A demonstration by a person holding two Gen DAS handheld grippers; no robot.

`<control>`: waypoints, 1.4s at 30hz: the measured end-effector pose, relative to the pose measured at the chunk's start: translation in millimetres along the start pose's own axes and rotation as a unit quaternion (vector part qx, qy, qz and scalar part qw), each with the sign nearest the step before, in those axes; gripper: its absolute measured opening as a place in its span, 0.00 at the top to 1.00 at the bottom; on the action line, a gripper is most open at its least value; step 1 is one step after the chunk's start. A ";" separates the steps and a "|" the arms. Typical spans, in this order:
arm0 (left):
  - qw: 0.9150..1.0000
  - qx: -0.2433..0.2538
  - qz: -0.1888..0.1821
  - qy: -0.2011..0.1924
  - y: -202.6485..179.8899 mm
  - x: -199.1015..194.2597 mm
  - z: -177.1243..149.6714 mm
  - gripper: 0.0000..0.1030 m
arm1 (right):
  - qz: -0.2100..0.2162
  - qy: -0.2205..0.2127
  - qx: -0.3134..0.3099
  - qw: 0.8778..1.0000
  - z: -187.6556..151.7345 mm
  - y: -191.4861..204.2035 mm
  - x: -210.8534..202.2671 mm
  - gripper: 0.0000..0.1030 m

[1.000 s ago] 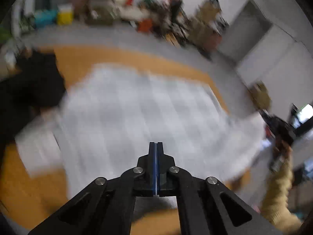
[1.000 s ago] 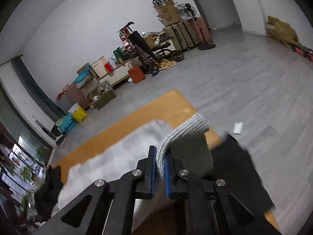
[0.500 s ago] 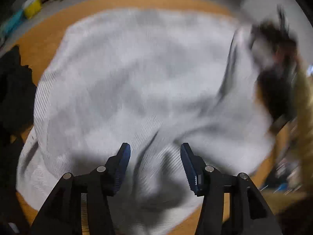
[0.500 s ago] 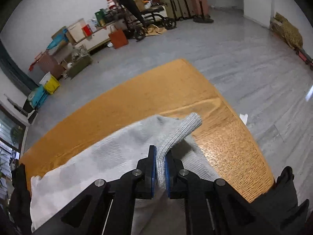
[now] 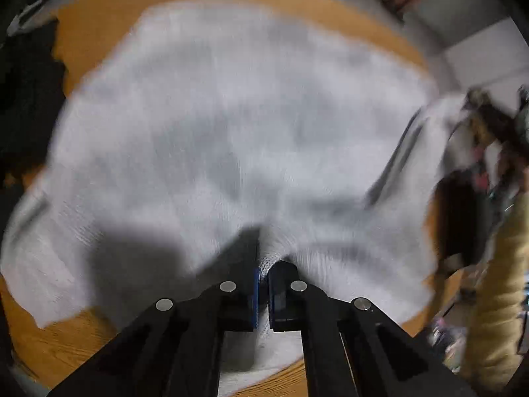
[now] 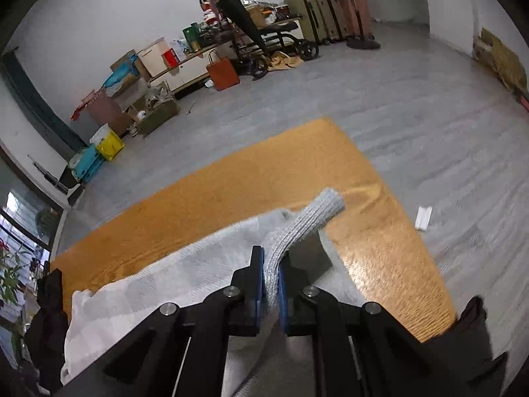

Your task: Fold clothes

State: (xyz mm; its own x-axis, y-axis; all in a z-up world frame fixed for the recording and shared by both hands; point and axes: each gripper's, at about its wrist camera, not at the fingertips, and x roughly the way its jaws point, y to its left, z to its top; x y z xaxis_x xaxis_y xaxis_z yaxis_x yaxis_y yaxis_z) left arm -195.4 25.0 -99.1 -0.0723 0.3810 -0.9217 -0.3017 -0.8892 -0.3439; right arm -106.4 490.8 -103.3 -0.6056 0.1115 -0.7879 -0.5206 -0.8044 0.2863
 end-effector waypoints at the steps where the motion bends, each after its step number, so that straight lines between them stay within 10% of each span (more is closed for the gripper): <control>1: 1.000 -0.005 -0.008 -0.027 0.8 -16.9 8.1 0.97 | -0.001 -0.002 -0.002 1.000 3.8 2.5 -0.9 0.91; 6: 0.985 -0.043 0.019 -0.166 12.2 -80.2 62.8 0.97 | -0.013 -0.007 -0.001 1.000 23.6 18.9 7.3 0.91; 10: 0.971 -0.115 0.098 -0.187 48.8 -47.6 113.7 0.96 | -0.066 -0.011 0.016 0.998 36.1 27.8 40.3 0.88; 11: 0.967 -0.139 0.115 -0.180 59.0 -31.2 119.6 0.96 | -0.084 -0.013 0.022 0.996 37.7 29.0 50.8 0.76; 13: 0.970 -0.169 0.131 -0.114 86.0 15.8 129.9 0.93 | -0.169 0.020 0.013 0.985 30.5 26.3 78.8 0.18; 14: 0.971 -0.192 0.109 -0.092 101.1 31.1 128.1 0.93 | -0.193 0.052 0.002 0.980 24.5 23.2 91.3 0.18; 17: 0.962 -0.252 0.000 -0.106 134.6 30.2 107.8 0.84 | -0.129 0.088 -0.038 0.987 -3.2 16.0 89.1 0.29; 20: 0.951 -0.255 -0.090 -0.149 140.0 -10.1 72.6 0.49 | -0.081 0.079 -0.084 0.990 -38.5 19.9 46.8 0.25; 22: 0.956 -0.228 -0.087 -0.164 128.4 -30.9 40.7 0.29 | -0.040 0.075 -0.100 0.991 -66.8 22.7 16.2 0.17; 28: 0.947 -0.270 -0.068 -0.163 107.0 -19.3 -77.3 0.28 | 0.039 0.079 -0.103 0.991 -148.0 34.4 -32.5 0.18; 32: 0.889 -0.395 -0.173 -0.153 104.6 22.5 -131.1 0.28 | 0.109 0.139 -0.044 0.983 -176.8 40.3 -19.6 0.19; 35: 0.848 -0.467 -0.170 -0.187 97.8 34.9 -144.5 0.28 | 0.103 0.144 0.048 0.983 -177.6 37.4 -3.5 0.22; 42: 0.832 -0.504 -0.118 -0.199 70.0 64.2 -109.4 0.36 | 0.044 0.099 0.132 0.985 -166.2 57.1 17.6 0.23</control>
State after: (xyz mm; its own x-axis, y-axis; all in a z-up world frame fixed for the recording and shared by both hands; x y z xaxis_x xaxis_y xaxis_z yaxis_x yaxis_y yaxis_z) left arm -117.2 -40.4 -202.0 -0.4937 0.4498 -0.7443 0.5840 -0.4627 -0.6670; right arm -46.9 349.9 -191.4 -0.5399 -0.0881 -0.8371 -0.6263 -0.6225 0.4694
